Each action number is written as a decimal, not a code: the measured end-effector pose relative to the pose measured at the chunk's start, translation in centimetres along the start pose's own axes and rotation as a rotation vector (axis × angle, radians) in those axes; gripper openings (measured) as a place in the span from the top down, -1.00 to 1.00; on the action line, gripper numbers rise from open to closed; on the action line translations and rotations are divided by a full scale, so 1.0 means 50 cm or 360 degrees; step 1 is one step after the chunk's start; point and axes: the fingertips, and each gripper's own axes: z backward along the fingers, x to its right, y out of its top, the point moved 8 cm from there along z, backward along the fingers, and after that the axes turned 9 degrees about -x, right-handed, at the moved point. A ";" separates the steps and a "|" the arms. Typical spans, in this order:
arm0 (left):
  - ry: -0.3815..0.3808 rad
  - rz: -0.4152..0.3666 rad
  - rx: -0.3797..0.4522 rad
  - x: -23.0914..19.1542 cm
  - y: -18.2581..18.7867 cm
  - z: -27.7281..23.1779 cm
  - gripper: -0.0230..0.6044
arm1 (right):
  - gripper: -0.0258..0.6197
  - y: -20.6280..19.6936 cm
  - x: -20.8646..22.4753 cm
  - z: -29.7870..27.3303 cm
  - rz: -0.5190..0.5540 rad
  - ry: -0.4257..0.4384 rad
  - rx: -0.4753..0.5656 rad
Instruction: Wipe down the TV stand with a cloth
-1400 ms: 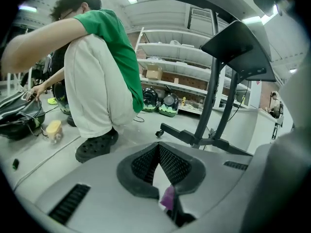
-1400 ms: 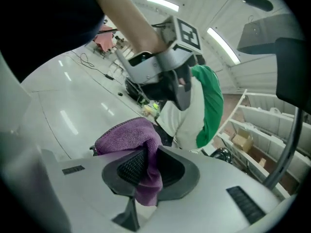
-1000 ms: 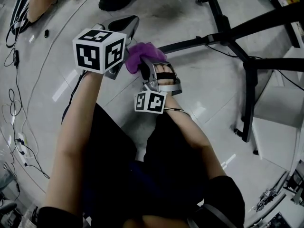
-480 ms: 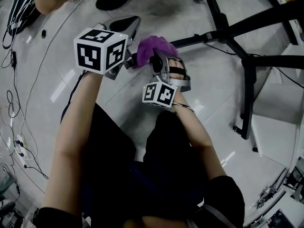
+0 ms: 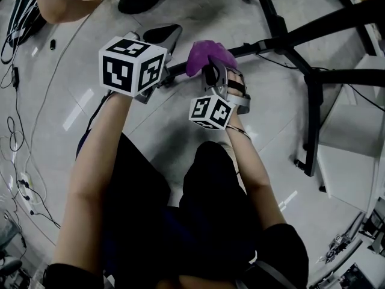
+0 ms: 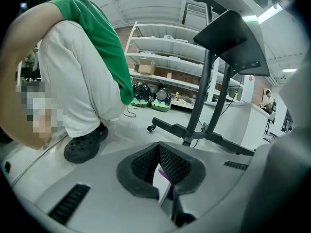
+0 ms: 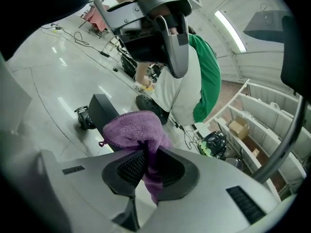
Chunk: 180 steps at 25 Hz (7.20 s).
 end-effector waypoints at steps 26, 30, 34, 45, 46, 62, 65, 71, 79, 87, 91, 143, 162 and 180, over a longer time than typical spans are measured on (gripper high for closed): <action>-0.0085 -0.0052 -0.0097 0.048 -0.011 -0.079 0.91 | 0.71 -0.176 0.147 -0.060 0.0171 -0.0111 -0.0280; -0.0097 -0.0060 -0.0104 0.054 -0.011 -0.086 0.91 | 0.71 -0.187 0.163 -0.056 0.0233 -0.0171 -0.0290; -0.0105 -0.0065 -0.0114 0.059 -0.013 -0.092 0.91 | 0.71 -0.200 0.191 -0.052 0.0234 -0.0260 -0.0311; -0.0112 -0.0074 -0.0125 0.063 -0.015 -0.094 0.91 | 0.71 -0.261 0.292 -0.088 0.0087 -0.0400 -0.0498; -0.0112 -0.0075 -0.0126 0.063 -0.015 -0.094 0.91 | 0.71 -0.267 0.299 -0.093 0.0087 -0.0413 -0.0520; -0.0144 -0.0080 -0.0138 0.077 -0.016 -0.112 0.91 | 0.71 -0.312 0.306 -0.082 0.0210 -0.0470 -0.0601; -0.0156 -0.0088 -0.0143 0.085 -0.015 -0.118 0.91 | 0.71 -0.321 0.307 -0.077 0.0208 -0.0470 -0.0610; -0.0174 -0.0094 -0.0155 0.098 -0.017 -0.134 0.91 | 0.71 -0.342 0.309 -0.066 0.0235 -0.0472 -0.0631; -0.0193 -0.0099 -0.0180 0.110 -0.020 -0.155 0.91 | 0.71 -0.384 0.314 -0.046 0.0218 -0.0481 -0.0706; -0.0209 -0.0114 -0.0208 0.124 -0.027 -0.174 0.91 | 0.71 -0.455 0.335 -0.042 0.0069 -0.0472 -0.0824; -0.0221 -0.0122 -0.0212 0.132 -0.025 -0.181 0.91 | 0.71 -0.474 0.361 -0.056 -0.0002 -0.0474 -0.0850; -0.0420 -0.0160 -0.0266 0.225 -0.047 -0.250 0.91 | 0.71 -0.578 0.412 -0.021 0.0197 -0.0521 -0.1235; -0.0580 -0.0195 -0.0276 0.313 -0.047 -0.281 0.91 | 0.71 -0.650 0.384 0.109 0.0166 -0.0535 -0.1347; -0.0584 -0.0185 -0.0299 0.316 -0.053 -0.295 0.91 | 0.71 -0.736 0.409 0.129 0.0226 -0.0456 -0.1535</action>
